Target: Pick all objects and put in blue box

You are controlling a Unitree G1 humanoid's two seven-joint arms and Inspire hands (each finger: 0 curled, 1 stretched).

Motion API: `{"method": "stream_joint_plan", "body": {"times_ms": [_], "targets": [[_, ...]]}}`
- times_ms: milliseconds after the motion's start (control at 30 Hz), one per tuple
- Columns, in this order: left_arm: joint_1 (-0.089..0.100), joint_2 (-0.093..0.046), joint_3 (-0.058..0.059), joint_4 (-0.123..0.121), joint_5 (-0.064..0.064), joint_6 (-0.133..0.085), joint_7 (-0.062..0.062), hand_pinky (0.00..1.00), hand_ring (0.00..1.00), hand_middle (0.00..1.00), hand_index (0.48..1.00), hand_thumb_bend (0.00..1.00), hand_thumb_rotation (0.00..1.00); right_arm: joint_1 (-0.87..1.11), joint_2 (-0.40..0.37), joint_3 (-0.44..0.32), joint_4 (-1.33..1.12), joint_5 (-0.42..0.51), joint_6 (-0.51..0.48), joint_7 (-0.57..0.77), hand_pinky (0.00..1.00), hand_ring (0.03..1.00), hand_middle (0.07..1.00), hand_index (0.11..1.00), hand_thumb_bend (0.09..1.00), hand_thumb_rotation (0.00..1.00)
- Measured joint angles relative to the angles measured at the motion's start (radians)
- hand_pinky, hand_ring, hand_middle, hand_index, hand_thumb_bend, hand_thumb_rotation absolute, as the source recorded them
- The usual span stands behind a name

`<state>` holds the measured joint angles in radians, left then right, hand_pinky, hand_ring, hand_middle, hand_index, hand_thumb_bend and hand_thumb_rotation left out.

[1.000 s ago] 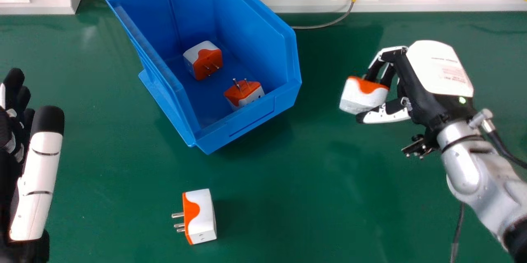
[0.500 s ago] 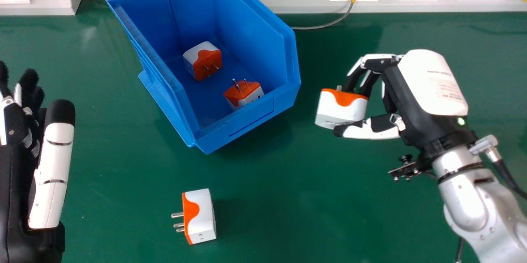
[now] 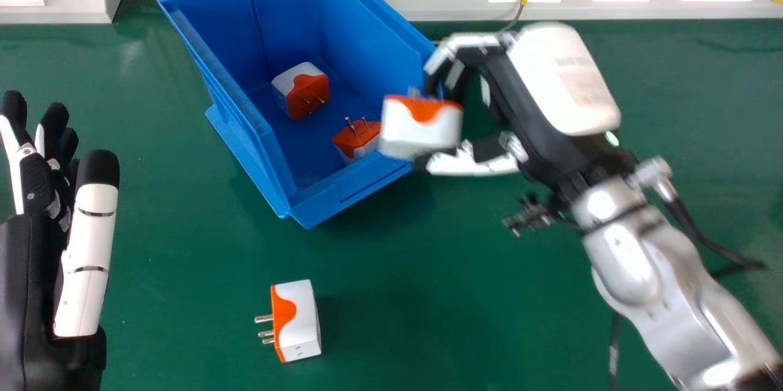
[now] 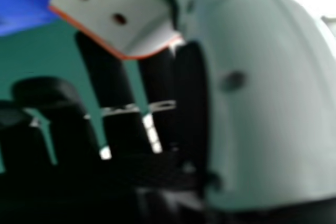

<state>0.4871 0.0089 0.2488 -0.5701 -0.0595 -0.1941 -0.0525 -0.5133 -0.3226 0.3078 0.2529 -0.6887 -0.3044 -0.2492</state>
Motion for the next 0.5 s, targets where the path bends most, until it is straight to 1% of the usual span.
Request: {"method": "stream_joint_plan", "body": {"times_ms": [67, 100, 133, 200, 233, 267, 400, 500], "targets": [[0.001, -0.001, -0.007, 0.001, -0.001, -0.002, -0.001, 1.0, 1.0, 1.0, 1.0, 0.56, 0.86, -0.058, 0.022, 0.013, 0.049, -0.016, -0.003, 0.0, 0.07, 0.099, 0.143, 0.469, 0.484, 0.14], [0.002, -0.001, -0.009, 0.001, -0.003, -0.004, -0.002, 1.0, 1.0, 1.0, 1.0, 0.56, 0.86, -0.092, 0.035, 0.02, 0.082, -0.021, -0.001, 0.001, 0.08, 0.111, 0.159, 0.469, 0.483, 0.14], [0.001, -0.001, -0.01, 0.002, -0.005, -0.007, -0.003, 1.0, 1.0, 1.0, 1.0, 0.56, 0.86, -0.128, 0.051, 0.025, 0.12, -0.022, 0.002, 0.002, 0.09, 0.13, 0.186, 0.47, 0.482, 0.14], [0.003, -0.002, -0.011, 0.003, -0.013, -0.014, -0.006, 1.0, 1.0, 1.0, 1.0, 0.56, 0.85, -0.2, 0.078, 0.035, 0.203, -0.024, 0.01, 0.002, 0.12, 0.171, 0.242, 0.473, 0.48, 0.14], [0.005, -0.002, -0.011, 0.004, -0.016, -0.015, -0.006, 1.0, 1.0, 1.0, 1.0, 0.56, 0.85, -0.234, 0.089, 0.041, 0.242, -0.025, 0.01, 0.0, 0.12, 0.171, 0.242, 0.473, 0.48, 0.14], [0.007, -0.002, -0.012, 0.004, -0.018, -0.016, -0.007, 1.0, 1.0, 1.0, 1.0, 0.56, 0.85, -0.271, 0.102, 0.048, 0.288, -0.03, 0.009, -0.006, 0.13, 0.191, 0.269, 0.474, 0.479, 0.14], [0.02, -0.004, -0.018, 0.004, -0.02, -0.02, -0.007, 1.0, 1.0, 1.0, 1.0, 0.57, 0.84, -0.408, 0.149, 0.08, 0.481, -0.062, 0.006, -0.075, 0.13, 0.19, 0.265, 0.473, 0.479, 0.14], [0.03, -0.005, -0.021, 0.004, -0.019, -0.025, -0.007, 1.0, 1.0, 1.0, 1.0, 0.57, 0.84, -0.492, 0.186, 0.096, 0.608, -0.065, 0.009, -0.12, 0.13, 0.184, 0.257, 0.472, 0.48, 0.14]]}}
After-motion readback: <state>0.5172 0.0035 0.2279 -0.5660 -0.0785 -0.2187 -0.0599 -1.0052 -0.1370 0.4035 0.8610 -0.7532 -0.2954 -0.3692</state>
